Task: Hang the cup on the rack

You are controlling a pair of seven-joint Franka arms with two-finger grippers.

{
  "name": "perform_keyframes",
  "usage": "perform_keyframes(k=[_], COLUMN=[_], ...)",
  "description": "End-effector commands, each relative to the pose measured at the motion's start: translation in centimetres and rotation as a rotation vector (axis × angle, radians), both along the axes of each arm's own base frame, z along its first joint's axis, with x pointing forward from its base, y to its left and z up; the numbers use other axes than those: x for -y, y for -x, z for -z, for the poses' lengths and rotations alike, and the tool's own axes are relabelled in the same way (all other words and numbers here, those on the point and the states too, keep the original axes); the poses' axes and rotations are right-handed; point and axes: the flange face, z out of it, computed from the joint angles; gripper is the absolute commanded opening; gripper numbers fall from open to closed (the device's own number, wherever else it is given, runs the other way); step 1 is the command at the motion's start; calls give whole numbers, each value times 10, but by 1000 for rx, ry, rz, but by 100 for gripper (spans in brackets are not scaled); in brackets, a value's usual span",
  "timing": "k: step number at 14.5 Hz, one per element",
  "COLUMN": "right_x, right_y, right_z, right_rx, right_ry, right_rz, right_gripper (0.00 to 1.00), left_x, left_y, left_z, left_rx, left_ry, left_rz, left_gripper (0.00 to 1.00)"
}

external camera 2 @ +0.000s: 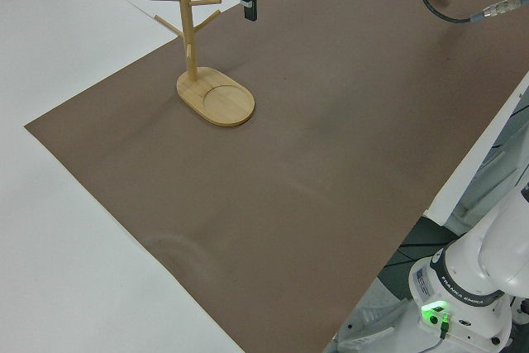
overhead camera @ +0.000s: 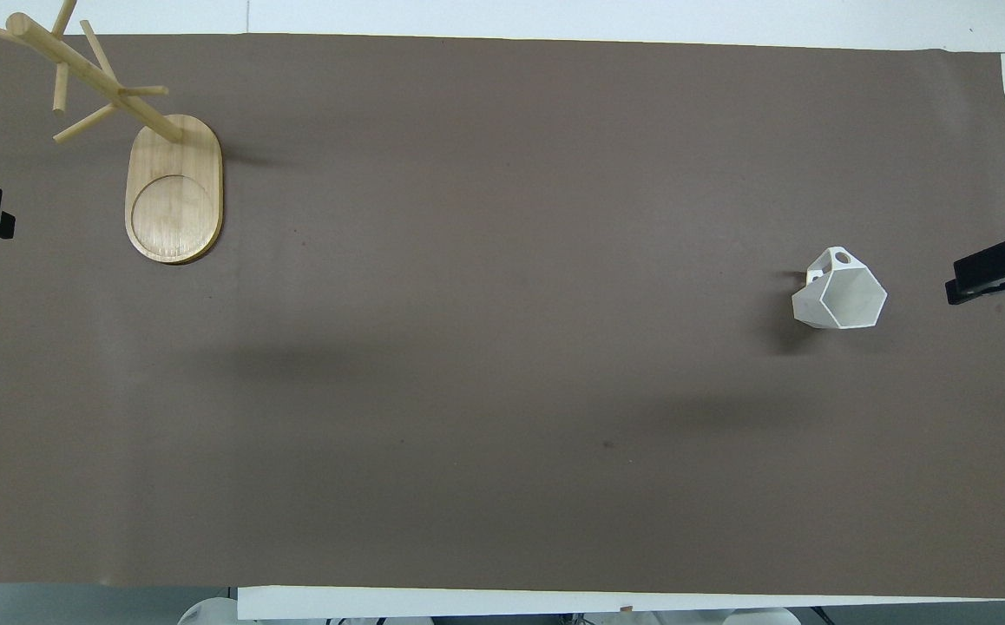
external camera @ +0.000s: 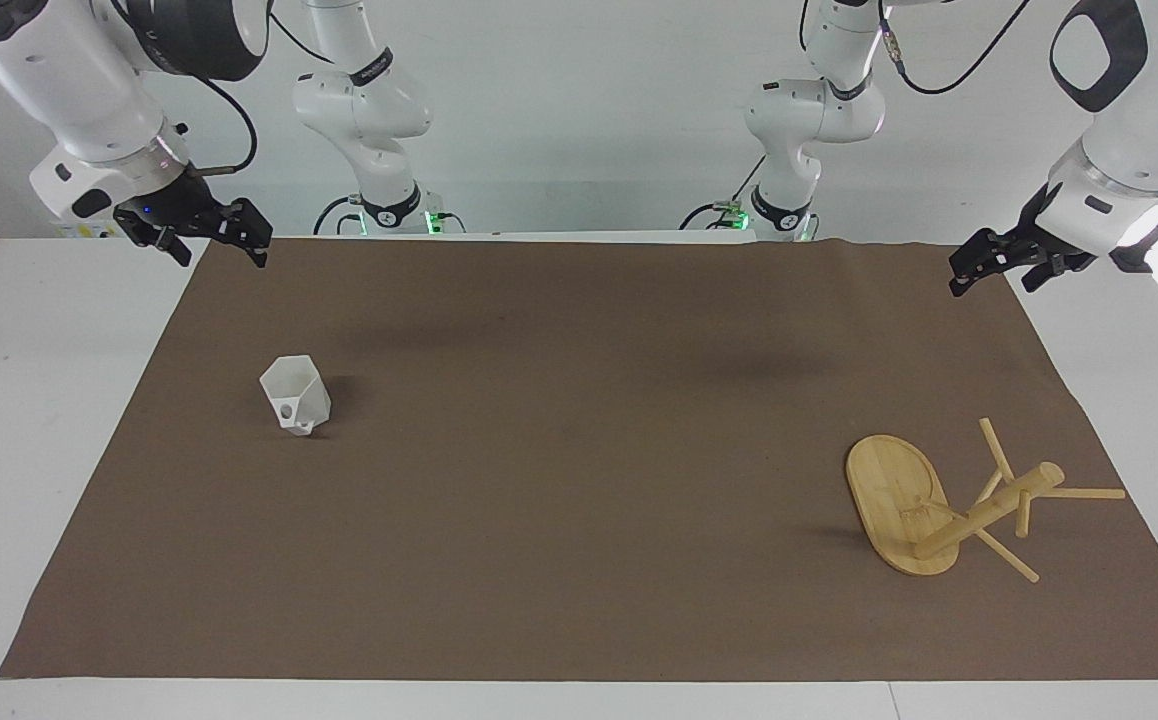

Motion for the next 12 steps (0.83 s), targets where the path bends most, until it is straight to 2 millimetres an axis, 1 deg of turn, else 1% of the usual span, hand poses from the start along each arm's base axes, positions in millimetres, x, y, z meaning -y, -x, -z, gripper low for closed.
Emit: perform_keyframes(k=[1, 10, 12], right_x=[3, 3, 3], right_y=[3, 4, 2], right_z=[1, 1, 1], right_rx=[7, 4, 14], right_ry=[-21, -21, -33], right_rz=[-9, -16, -113], right_gripper=[100, 100, 100], left_x=[-3, -3, -3], left_y=[6, 6, 6], left_z=[-2, -2, -2], left_rx=[4, 4, 4], left_ry=[16, 16, 16], left_rz=[4, 4, 5], left_gripper=[100, 100, 100])
